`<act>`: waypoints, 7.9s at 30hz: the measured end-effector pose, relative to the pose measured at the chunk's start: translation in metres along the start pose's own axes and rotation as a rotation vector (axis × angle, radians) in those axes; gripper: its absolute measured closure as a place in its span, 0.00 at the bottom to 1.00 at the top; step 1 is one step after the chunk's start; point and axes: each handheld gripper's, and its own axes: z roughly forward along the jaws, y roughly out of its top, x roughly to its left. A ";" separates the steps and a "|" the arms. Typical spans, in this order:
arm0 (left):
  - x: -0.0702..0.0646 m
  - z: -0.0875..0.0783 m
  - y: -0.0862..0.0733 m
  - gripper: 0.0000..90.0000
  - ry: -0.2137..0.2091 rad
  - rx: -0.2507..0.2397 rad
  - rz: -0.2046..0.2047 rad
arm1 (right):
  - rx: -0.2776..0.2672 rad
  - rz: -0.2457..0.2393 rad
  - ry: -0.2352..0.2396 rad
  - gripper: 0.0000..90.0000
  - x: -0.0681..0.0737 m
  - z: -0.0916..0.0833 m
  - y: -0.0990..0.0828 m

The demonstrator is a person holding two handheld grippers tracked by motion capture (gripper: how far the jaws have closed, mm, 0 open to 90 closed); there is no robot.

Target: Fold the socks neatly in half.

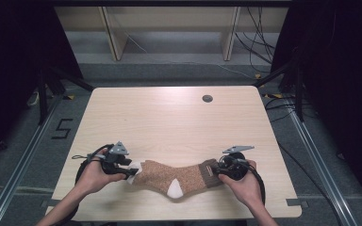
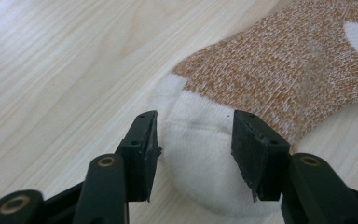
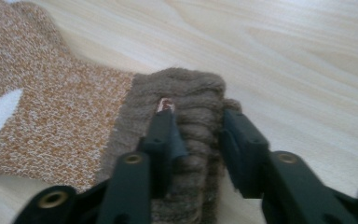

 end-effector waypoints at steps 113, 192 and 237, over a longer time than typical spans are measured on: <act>0.026 -0.032 0.014 0.95 -0.280 -0.279 -0.445 | -0.005 0.036 -0.022 0.66 0.004 0.008 -0.006; -0.047 0.001 0.098 0.94 -0.294 -0.284 -0.202 | -0.029 -0.020 0.016 0.67 0.040 0.048 0.025; -0.070 0.057 0.117 0.94 -0.244 -0.204 -0.139 | -0.033 -0.018 0.040 0.65 0.042 0.048 0.024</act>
